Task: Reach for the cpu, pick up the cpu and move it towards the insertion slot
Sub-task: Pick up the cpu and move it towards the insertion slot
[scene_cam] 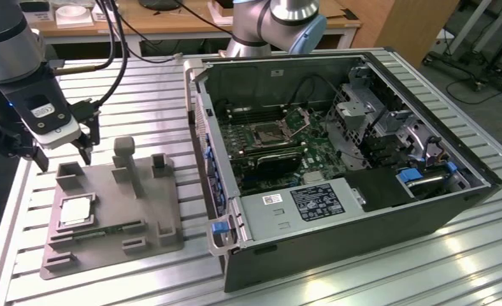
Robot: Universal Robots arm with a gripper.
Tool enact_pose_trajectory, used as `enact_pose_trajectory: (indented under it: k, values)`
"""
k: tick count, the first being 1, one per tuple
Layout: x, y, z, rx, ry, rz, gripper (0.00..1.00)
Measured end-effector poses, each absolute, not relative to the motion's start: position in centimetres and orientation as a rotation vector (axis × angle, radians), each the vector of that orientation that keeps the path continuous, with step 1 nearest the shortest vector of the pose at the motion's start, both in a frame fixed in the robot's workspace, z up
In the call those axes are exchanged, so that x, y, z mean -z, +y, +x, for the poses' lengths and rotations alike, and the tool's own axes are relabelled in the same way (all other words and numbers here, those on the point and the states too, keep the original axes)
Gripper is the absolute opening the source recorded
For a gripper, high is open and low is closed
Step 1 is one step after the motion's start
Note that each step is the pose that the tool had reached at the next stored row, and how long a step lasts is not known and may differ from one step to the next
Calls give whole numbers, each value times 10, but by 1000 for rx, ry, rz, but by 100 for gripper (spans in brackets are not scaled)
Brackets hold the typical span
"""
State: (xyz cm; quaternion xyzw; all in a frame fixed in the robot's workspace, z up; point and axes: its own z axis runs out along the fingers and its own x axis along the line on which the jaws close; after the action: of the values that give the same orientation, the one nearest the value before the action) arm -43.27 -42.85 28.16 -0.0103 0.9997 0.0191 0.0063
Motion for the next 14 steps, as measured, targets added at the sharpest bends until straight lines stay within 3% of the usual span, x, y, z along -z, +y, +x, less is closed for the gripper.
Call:
enact_pose_trajectory:
  k: [14]
  values:
    - [-277, -429, -433, -60, 3128, -32, 65]
